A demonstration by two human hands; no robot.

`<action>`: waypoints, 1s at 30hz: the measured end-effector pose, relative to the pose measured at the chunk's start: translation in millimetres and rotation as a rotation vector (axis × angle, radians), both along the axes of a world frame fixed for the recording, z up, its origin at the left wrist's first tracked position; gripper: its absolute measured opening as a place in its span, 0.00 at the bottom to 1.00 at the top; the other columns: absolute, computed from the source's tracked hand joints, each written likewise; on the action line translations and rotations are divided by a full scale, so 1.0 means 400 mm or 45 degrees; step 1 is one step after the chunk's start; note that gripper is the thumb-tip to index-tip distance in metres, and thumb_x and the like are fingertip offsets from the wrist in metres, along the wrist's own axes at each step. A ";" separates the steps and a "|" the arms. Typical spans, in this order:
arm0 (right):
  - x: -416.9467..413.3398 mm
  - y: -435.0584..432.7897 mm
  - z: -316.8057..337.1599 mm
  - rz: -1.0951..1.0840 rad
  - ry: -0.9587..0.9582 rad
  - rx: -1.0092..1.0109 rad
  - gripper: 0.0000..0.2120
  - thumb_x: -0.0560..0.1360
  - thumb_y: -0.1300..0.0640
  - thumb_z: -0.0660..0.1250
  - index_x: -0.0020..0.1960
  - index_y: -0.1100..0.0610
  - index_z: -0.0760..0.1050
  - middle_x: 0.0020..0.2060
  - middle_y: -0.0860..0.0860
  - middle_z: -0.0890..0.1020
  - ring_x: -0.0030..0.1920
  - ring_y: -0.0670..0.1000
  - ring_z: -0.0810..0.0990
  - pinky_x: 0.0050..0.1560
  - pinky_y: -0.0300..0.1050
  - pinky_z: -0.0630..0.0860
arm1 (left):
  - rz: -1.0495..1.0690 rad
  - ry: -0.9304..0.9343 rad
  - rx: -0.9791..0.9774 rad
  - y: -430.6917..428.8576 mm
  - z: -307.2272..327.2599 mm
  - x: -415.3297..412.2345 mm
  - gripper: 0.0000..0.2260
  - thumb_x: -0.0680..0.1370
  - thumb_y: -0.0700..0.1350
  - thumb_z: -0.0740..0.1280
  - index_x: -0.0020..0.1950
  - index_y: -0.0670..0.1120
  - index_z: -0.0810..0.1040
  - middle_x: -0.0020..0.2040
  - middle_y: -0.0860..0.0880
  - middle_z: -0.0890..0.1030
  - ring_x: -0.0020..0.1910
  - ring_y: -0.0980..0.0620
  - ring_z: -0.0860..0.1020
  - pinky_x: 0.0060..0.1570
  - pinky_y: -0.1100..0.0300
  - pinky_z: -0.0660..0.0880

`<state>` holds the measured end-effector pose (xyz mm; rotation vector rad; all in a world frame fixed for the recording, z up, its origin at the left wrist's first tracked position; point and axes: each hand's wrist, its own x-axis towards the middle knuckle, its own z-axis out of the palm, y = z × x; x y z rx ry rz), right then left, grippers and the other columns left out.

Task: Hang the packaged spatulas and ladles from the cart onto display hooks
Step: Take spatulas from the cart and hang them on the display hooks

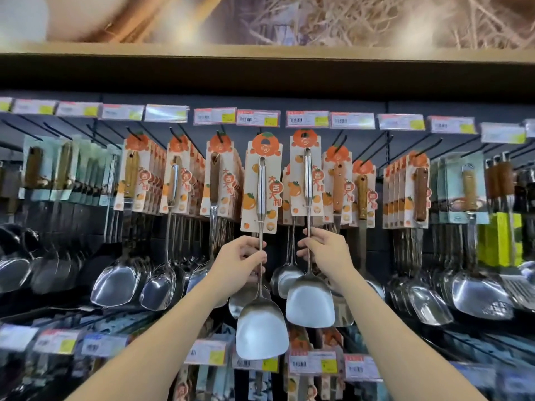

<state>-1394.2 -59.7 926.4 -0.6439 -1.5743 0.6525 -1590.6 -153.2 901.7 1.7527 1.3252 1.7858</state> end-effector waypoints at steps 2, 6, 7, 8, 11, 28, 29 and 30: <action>-0.004 0.009 0.006 -0.010 -0.003 0.013 0.14 0.80 0.67 0.63 0.47 0.49 0.80 0.42 0.56 0.87 0.38 0.52 0.86 0.50 0.53 0.85 | -0.006 -0.008 -0.009 0.007 0.002 -0.003 0.06 0.81 0.41 0.70 0.57 0.49 0.82 0.47 0.44 0.86 0.49 0.40 0.86 0.49 0.39 0.84; -0.015 0.034 0.021 -0.052 -0.005 -0.004 0.12 0.80 0.66 0.64 0.58 0.55 0.81 0.44 0.54 0.87 0.38 0.50 0.87 0.54 0.54 0.84 | -0.024 0.008 0.004 0.015 0.011 -0.014 0.07 0.81 0.41 0.69 0.59 0.49 0.81 0.47 0.45 0.86 0.49 0.42 0.86 0.49 0.41 0.84; -0.018 0.039 0.024 -0.055 -0.007 -0.014 0.13 0.80 0.66 0.65 0.61 0.56 0.80 0.46 0.54 0.87 0.38 0.50 0.87 0.55 0.54 0.84 | -0.033 0.011 0.002 0.015 0.013 -0.016 0.07 0.81 0.41 0.69 0.59 0.49 0.81 0.47 0.45 0.86 0.48 0.42 0.86 0.49 0.41 0.84; -0.021 0.045 0.026 -0.060 -0.009 -0.024 0.14 0.80 0.65 0.65 0.63 0.58 0.80 0.48 0.55 0.87 0.38 0.51 0.87 0.54 0.55 0.84 | -0.044 0.017 -0.003 0.016 0.015 -0.019 0.07 0.81 0.41 0.69 0.59 0.49 0.81 0.47 0.44 0.86 0.48 0.42 0.86 0.49 0.41 0.84; -0.032 0.062 0.028 -0.075 -0.022 -0.055 0.16 0.80 0.65 0.65 0.67 0.61 0.78 0.51 0.56 0.87 0.39 0.51 0.87 0.54 0.54 0.84 | -0.068 0.031 0.000 0.016 0.022 -0.030 0.08 0.81 0.41 0.69 0.59 0.49 0.81 0.47 0.44 0.86 0.49 0.42 0.86 0.50 0.41 0.84; -0.112 0.208 0.014 -0.031 0.060 -0.389 0.11 0.82 0.70 0.60 0.54 0.62 0.81 0.38 0.57 0.80 0.33 0.52 0.77 0.36 0.42 0.78 | -0.161 0.047 0.014 0.061 0.009 -0.056 0.08 0.82 0.41 0.69 0.60 0.49 0.81 0.46 0.44 0.86 0.47 0.44 0.86 0.49 0.45 0.85; -0.114 0.219 0.012 -0.051 0.040 -0.398 0.13 0.82 0.70 0.60 0.49 0.58 0.81 0.37 0.56 0.80 0.33 0.51 0.78 0.34 0.40 0.78 | -0.166 0.049 0.012 0.065 0.007 -0.056 0.08 0.82 0.41 0.69 0.60 0.49 0.81 0.47 0.44 0.86 0.47 0.44 0.86 0.49 0.45 0.85; -0.118 0.228 0.012 -0.066 0.025 -0.405 0.14 0.81 0.69 0.62 0.46 0.56 0.82 0.38 0.56 0.82 0.34 0.51 0.79 0.33 0.41 0.80 | -0.172 0.048 0.009 0.067 0.006 -0.056 0.08 0.82 0.41 0.69 0.60 0.48 0.81 0.47 0.43 0.86 0.46 0.45 0.86 0.49 0.46 0.85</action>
